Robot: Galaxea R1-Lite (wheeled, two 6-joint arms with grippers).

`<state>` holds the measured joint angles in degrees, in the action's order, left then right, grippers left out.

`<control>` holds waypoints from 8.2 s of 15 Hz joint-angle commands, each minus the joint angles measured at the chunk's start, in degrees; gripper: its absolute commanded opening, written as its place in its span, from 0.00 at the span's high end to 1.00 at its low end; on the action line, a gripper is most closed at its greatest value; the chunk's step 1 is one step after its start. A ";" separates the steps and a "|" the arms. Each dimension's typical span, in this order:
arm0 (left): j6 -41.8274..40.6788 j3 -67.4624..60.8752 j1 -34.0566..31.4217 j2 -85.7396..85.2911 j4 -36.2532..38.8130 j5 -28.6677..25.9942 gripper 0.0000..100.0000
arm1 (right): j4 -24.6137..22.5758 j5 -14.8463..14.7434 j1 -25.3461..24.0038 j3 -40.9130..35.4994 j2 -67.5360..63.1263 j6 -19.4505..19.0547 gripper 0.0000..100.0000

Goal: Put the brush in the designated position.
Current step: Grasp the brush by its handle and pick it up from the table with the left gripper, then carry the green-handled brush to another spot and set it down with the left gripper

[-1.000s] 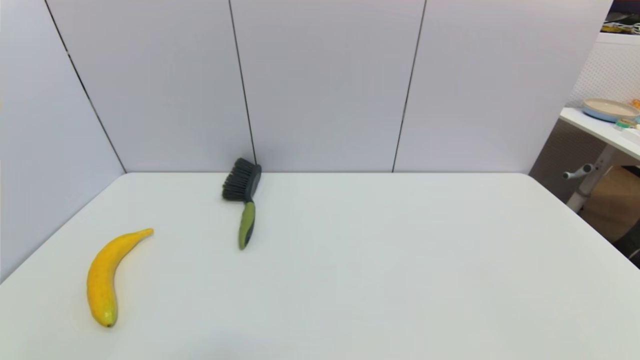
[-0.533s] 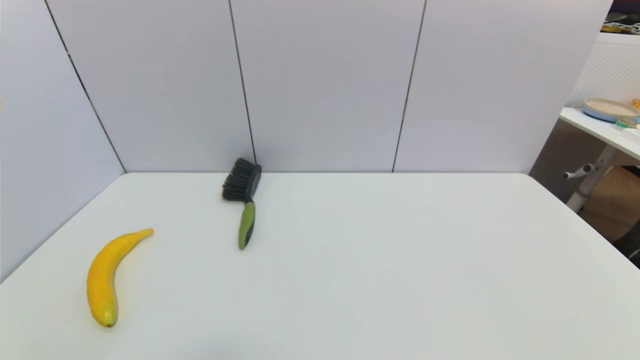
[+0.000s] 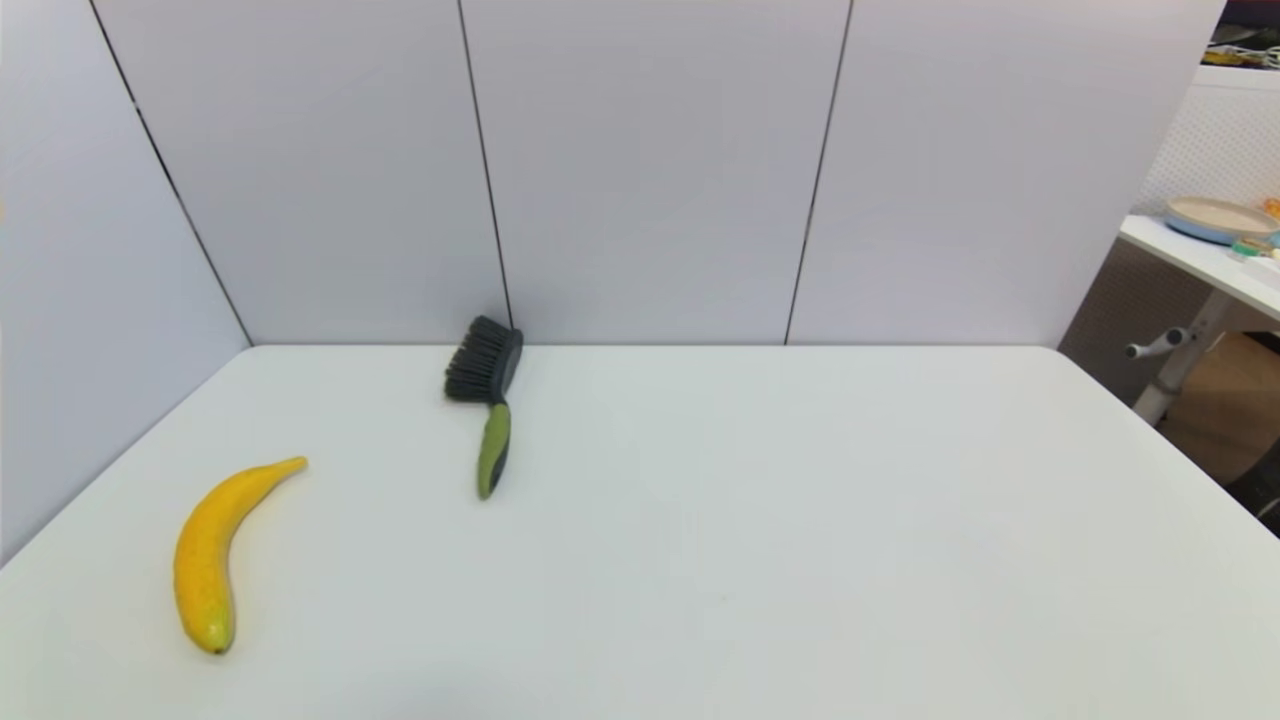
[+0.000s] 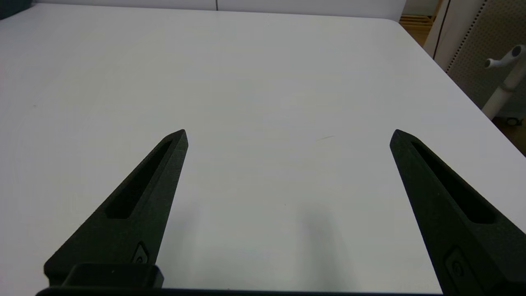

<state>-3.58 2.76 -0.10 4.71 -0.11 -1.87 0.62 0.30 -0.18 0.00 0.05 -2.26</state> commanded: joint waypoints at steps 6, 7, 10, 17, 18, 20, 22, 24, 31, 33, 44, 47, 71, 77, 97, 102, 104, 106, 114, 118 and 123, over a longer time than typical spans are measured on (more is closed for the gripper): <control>-1.07 49.36 16.36 56.03 -0.59 1.07 0.00 | -0.01 0.05 0.01 -0.09 -0.05 -0.03 0.00; -1.25 56.31 17.68 61.65 -0.68 0.90 0.00 | -0.01 0.05 0.01 -0.09 -0.05 -0.03 0.00; -1.87 69.84 19.17 75.01 -0.51 0.37 0.00 | -0.01 0.05 0.01 -0.09 -0.05 -0.03 0.00; -1.51 87.95 24.62 104.10 0.99 0.55 0.00 | -0.01 0.05 0.01 -0.09 -0.05 -0.03 0.00; -1.87 90.06 25.06 106.92 0.72 0.28 0.00 | -0.01 0.05 -0.08 -0.09 -0.05 -0.03 0.00; -0.90 93.57 25.15 109.64 -7.36 0.81 0.00 | -0.01 0.05 -0.08 -0.09 -0.05 -0.03 0.00; 2.97 103.86 24.44 112.98 -24.41 2.92 0.00 | -0.01 0.05 -0.08 -0.09 -0.05 -0.03 0.00; 9.38 110.18 23.74 113.42 -42.43 6.08 0.00 | -0.01 0.05 0.01 -0.09 -0.05 -0.03 0.00; 19.05 107.64 18.12 115.79 -49.99 6.08 0.00 | -0.01 0.05 -0.08 -0.09 -0.05 -0.03 0.00; 21.34 107.55 17.85 118.52 -48.58 6.17 0.00 | -0.01 0.05 0.01 -0.09 -0.05 -0.03 0.00; 22.04 109.92 19.08 118.60 -40.23 4.50 0.00 | -0.01 0.05 0.01 -0.09 -0.05 -0.03 0.00; 22.57 108.78 19.08 116.94 -43.04 4.77 0.00 | -0.01 0.05 0.01 -0.09 -0.05 -0.03 0.00; 29.95 109.04 21.63 126.16 -39.18 16.89 0.00 | -0.01 0.05 -0.08 -0.09 -0.05 -0.03 0.00; 29.07 109.48 21.45 127.48 -38.83 15.75 0.00 | -0.01 0.05 0.01 -0.09 -0.05 -0.03 0.00; 26.00 109.74 19.96 129.33 -33.03 15.66 0.00 | -0.01 0.05 0.01 -0.09 -0.05 -0.03 0.00; 25.21 109.74 19.79 129.33 -33.11 15.66 0.00 | -0.01 0.05 0.01 -0.09 -0.05 -0.03 0.00; 25.03 109.74 19.79 129.33 -33.11 15.66 0.00 | -0.01 0.05 0.01 -0.09 -0.05 -0.03 0.00; 24.59 109.74 19.79 129.33 -33.20 15.66 1.00 | -0.01 0.05 0.01 -0.09 -0.05 -0.03 0.00; 23.45 109.74 19.79 129.15 -33.64 15.75 1.00 | -0.01 0.05 0.01 -0.09 -0.05 -0.03 0.00; 23.45 109.74 19.79 127.13 -37.24 15.75 1.00 | -0.01 0.05 0.01 -0.09 -0.05 -0.03 0.00; 18.70 109.74 18.73 118.43 -41.99 15.84 1.00 | -0.01 0.05 0.01 -0.09 -0.05 -0.03 0.00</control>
<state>18.65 112.48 19.46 129.03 -40.62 13.86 0.63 0.30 -0.18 0.00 0.05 -2.26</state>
